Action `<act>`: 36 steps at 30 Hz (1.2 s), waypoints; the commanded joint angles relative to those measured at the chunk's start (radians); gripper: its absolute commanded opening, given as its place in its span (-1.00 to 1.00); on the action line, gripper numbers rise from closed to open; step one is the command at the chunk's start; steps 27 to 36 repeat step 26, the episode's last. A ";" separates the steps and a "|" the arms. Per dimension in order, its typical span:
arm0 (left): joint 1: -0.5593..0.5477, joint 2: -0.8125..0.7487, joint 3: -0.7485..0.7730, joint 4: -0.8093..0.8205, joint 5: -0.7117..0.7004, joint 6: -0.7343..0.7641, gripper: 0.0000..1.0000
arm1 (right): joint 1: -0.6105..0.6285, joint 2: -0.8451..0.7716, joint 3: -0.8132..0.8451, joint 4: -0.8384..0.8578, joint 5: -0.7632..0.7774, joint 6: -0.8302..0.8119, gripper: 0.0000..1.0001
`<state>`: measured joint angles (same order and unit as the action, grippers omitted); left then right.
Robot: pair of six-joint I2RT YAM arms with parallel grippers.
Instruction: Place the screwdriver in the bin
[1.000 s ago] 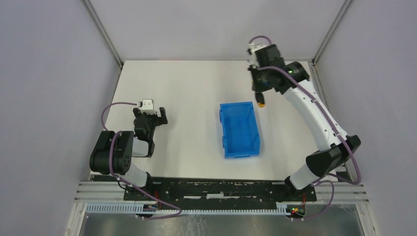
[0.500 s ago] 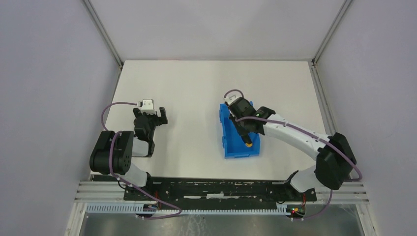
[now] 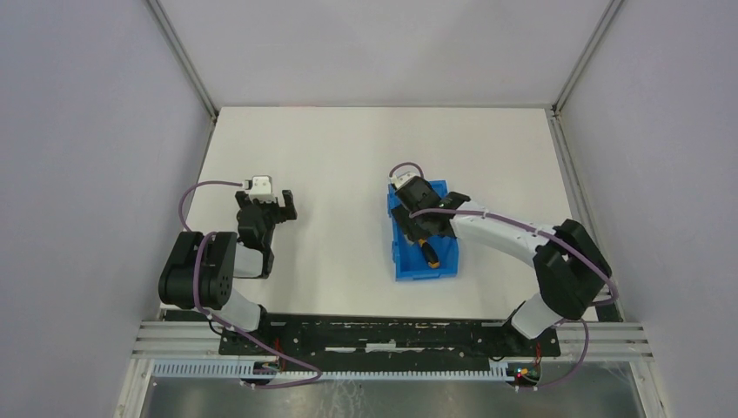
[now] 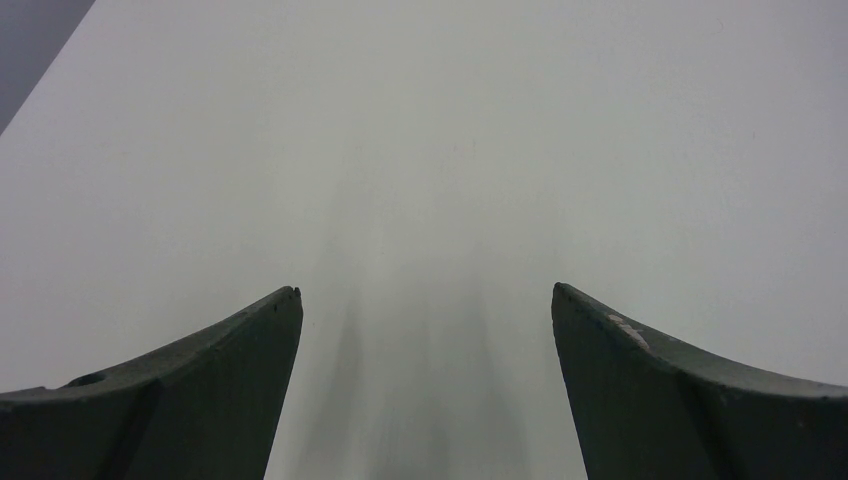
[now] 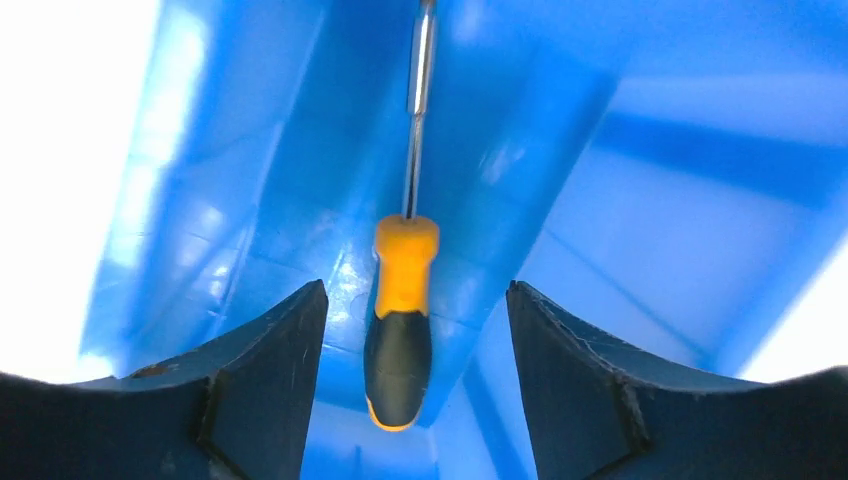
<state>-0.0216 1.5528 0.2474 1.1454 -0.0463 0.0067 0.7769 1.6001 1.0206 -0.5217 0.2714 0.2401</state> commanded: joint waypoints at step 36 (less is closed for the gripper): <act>0.005 -0.016 0.004 0.023 0.005 -0.033 1.00 | -0.367 -0.666 -0.522 0.298 0.204 -0.059 0.96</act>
